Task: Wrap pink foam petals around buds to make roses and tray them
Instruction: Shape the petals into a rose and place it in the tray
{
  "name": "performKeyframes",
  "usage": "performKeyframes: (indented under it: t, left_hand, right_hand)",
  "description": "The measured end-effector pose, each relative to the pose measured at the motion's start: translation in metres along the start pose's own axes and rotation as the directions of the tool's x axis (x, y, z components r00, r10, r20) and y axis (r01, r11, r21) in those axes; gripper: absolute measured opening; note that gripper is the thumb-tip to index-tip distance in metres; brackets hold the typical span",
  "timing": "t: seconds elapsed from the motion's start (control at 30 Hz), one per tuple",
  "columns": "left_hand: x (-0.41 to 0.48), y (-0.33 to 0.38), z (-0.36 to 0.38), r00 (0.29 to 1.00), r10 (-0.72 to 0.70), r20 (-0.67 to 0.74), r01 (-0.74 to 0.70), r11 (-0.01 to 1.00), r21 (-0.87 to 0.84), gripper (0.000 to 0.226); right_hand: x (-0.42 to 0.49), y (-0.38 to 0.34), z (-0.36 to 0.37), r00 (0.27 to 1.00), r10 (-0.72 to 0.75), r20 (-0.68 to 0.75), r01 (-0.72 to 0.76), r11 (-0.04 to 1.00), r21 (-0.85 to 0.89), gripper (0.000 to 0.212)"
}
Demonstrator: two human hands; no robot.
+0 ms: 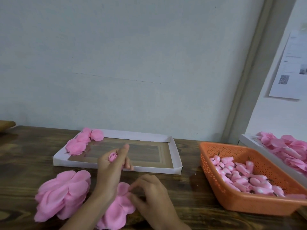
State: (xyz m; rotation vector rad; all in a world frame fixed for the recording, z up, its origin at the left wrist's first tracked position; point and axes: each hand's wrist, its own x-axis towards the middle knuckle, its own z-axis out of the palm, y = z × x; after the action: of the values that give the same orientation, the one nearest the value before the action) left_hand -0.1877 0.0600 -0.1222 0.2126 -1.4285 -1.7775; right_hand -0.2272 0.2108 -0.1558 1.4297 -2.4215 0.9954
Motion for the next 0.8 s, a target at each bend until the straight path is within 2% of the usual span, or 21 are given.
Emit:
performKeyframes:
  t: [0.17,0.23,0.33,0.47,0.63,0.7,0.73,0.8]
  left_hand:
    - [0.005,-0.009,-0.009,0.998,0.039,-0.053,-0.035,0.997,0.075,0.054]
    - [0.007,-0.011,-0.010,0.998,0.039,-0.049,-0.034,0.995,0.096,0.054]
    - [0.008,-0.014,-0.011,0.999,0.026,-0.040,-0.021,0.992,0.124,0.056]
    - [0.009,-0.014,-0.012,0.999,0.004,-0.039,0.002,0.990,0.141,0.054]
    - [0.007,-0.012,-0.012,0.999,-0.030,-0.026,0.033,0.993,0.117,0.053]
    - [0.007,-0.011,-0.010,0.999,-0.033,-0.030,0.036,0.993,0.111,0.054]
    - [0.007,-0.010,-0.009,0.999,-0.033,-0.028,0.035,0.994,0.103,0.054]
    - [0.007,-0.009,-0.008,0.999,-0.034,-0.021,0.035,0.998,0.055,0.055]
  right_hand:
    - [0.001,-0.004,0.003,0.984,0.175,0.036,-0.179,0.977,0.118,0.024]
    - [0.002,-0.002,0.002,0.970,0.242,0.032,-0.243,0.949,0.201,0.022]
    - [0.002,-0.003,0.002,0.961,0.277,0.016,-0.274,0.934,0.231,0.013]
    - [0.001,-0.003,0.003,0.974,0.225,-0.033,-0.215,0.958,0.192,0.013]
    - [0.005,-0.003,0.002,0.994,0.093,-0.057,-0.091,0.995,0.043,0.009]
    - [0.005,-0.005,0.001,0.988,0.144,-0.048,-0.137,0.981,0.137,0.003]
    - [0.005,-0.006,-0.002,0.976,0.215,-0.027,-0.201,0.944,0.262,0.006]
    - [0.007,-0.002,-0.009,0.926,0.379,0.010,-0.322,0.772,0.548,0.017]
